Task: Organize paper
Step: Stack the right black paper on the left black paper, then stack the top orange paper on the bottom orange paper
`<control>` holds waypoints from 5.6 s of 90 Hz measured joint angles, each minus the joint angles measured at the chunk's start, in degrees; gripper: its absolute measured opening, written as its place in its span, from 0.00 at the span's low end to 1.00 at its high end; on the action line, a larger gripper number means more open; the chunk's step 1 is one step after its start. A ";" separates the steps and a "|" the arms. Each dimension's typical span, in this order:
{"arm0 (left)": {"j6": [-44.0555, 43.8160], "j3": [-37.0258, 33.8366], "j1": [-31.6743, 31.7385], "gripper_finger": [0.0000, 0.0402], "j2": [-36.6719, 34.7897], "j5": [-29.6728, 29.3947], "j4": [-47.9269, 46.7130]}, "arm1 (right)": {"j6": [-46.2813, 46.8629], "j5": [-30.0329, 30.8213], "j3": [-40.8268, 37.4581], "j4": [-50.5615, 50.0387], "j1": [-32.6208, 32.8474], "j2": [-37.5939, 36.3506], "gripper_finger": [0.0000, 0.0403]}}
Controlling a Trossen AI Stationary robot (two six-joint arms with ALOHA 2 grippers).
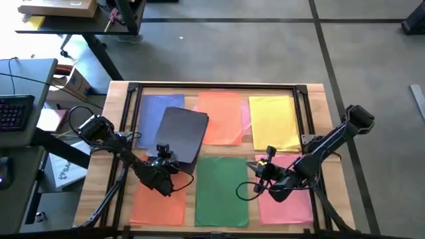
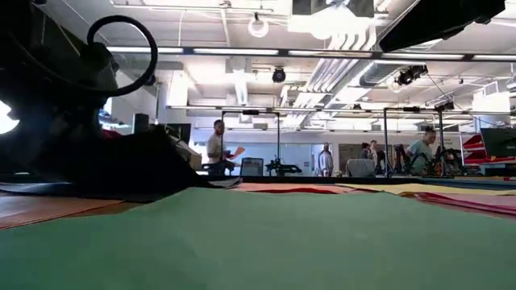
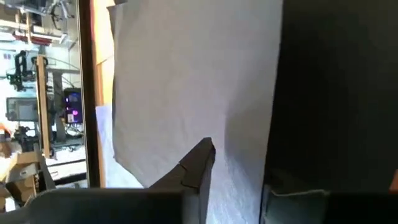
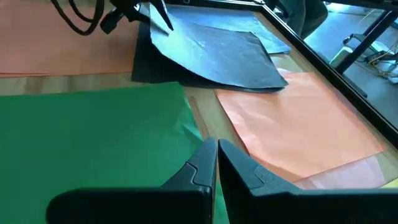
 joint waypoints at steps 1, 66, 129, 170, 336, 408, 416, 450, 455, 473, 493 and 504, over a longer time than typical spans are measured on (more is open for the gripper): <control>0.27 0.00 -0.05 0.16 0.00 0.12 0.01 | 0.00 0.00 0.00 0.00 0.00 0.00 0.00; 7.76 9.11 1.20 0.51 0.00 11.58 -6.48 | -0.09 0.26 -0.02 -0.04 -0.02 0.00 0.00; -32.21 11.21 -2.10 0.45 -0.04 25.01 7.61 | -26.04 -25.05 -0.04 10.37 -22.23 13.77 0.34; -31.49 11.23 -3.98 0.41 -0.02 17.45 9.82 | -50.10 -24.82 0.18 19.13 -33.67 24.86 0.45; 30.76 9.19 15.54 0.41 0.02 9.06 51.94 | -39.08 -35.41 -0.12 9.34 -29.14 5.74 0.00; 41.49 5.43 27.10 0.21 7.87 21.94 73.48 | -31.67 -25.79 -0.02 8.21 -22.95 5.62 0.00; 41.46 6.01 27.79 0.06 7.87 23.22 72.67 | -31.11 -25.73 -0.02 8.12 -22.43 5.61 0.00; 52.32 14.59 25.84 0.00 1.55 8.54 53.12 | -11.00 -29.57 0.07 -3.96 -14.95 3.65 0.00; 53.85 17.05 24.92 0.00 0.06 6.81 48.62 | -9.13 -29.35 0.07 -3.85 -13.15 3.65 0.00; 48.83 26.72 17.91 0.00 -4.53 1.29 22.11 | -3.41 -24.63 0.07 -3.93 -6.96 3.63 0.00; 24.00 32.46 4.44 0.00 -5.04 7.12 -4.21 | -1.56 -15.36 0.07 -3.13 -2.05 3.63 0.00; 9.47 31.72 -3.37 0.00 -4.98 12.08 -8.21 | -1.65 -11.42 0.07 -2.75 -1.33 3.63 0.00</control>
